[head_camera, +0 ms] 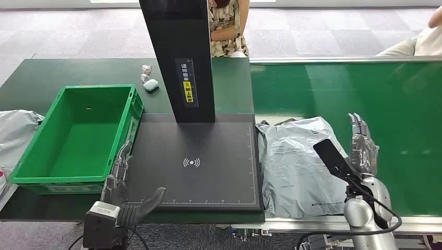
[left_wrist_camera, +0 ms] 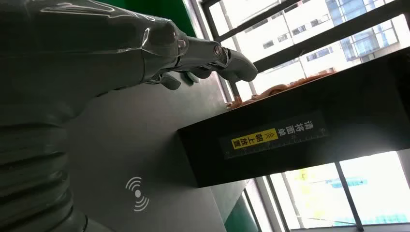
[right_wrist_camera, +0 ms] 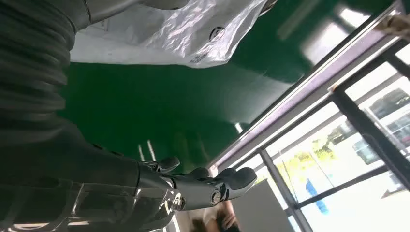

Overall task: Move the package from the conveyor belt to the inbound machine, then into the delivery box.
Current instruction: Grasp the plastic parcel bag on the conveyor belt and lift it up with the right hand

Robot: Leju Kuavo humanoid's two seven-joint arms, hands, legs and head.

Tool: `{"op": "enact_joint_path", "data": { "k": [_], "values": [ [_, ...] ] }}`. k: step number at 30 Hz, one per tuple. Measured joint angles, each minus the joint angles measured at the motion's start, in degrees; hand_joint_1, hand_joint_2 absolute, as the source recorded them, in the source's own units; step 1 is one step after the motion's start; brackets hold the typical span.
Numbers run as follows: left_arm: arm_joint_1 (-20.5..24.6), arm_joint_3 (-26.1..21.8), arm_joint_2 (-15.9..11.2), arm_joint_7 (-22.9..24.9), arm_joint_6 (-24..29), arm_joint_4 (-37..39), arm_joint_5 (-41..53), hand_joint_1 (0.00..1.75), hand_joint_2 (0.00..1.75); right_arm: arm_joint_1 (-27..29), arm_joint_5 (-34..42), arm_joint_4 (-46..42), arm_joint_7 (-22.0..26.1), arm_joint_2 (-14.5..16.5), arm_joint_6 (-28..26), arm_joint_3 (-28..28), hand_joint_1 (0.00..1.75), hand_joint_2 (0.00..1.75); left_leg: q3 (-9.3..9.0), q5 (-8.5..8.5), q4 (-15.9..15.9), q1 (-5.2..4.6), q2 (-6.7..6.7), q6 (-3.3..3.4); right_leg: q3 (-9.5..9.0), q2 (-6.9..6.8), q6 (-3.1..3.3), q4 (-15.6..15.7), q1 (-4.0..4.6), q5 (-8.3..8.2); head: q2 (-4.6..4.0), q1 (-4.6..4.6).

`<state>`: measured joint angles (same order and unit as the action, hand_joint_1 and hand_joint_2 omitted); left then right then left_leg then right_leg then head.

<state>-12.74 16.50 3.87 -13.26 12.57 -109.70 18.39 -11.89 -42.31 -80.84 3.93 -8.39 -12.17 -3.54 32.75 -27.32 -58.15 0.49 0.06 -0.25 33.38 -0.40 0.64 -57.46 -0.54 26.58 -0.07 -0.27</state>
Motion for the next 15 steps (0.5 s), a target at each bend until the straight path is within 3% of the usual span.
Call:
{"op": "enact_joint_path", "data": {
  "k": [3,10,15],
  "values": [
    [-0.02,-0.12,-0.09,-0.16,0.09,0.08,-0.17,0.0,1.75,-1.12,2.51,1.88,1.4,-0.62,2.25,0.16,0.0,1.75,0.03,0.0,0.01,0.02,-0.05,0.0,0.0,-0.06,0.0,0.0,0.0,0.01,0.0,0.01],
    [-0.04,-1.18,-0.41,-0.19,0.0,0.36,-0.52,0.0,1.75,-2.98,15.02,8.21,3.44,-3.26,16.77,5.14,0.0,1.75,0.07,-0.03,0.04,0.05,-0.06,-0.03,0.05,-0.05,0.02,-0.01,0.04,0.07,0.0,0.02],
    [0.12,-1.55,-0.85,-0.25,-0.75,0.97,-1.17,0.0,1.75,-3.03,17.2,12.93,3.66,-6.53,24.63,9.89,0.0,1.75,0.12,-0.03,0.03,0.02,-0.1,-0.02,0.06,-0.09,0.01,-0.01,0.03,0.07,0.0,0.02]
  ]
}}
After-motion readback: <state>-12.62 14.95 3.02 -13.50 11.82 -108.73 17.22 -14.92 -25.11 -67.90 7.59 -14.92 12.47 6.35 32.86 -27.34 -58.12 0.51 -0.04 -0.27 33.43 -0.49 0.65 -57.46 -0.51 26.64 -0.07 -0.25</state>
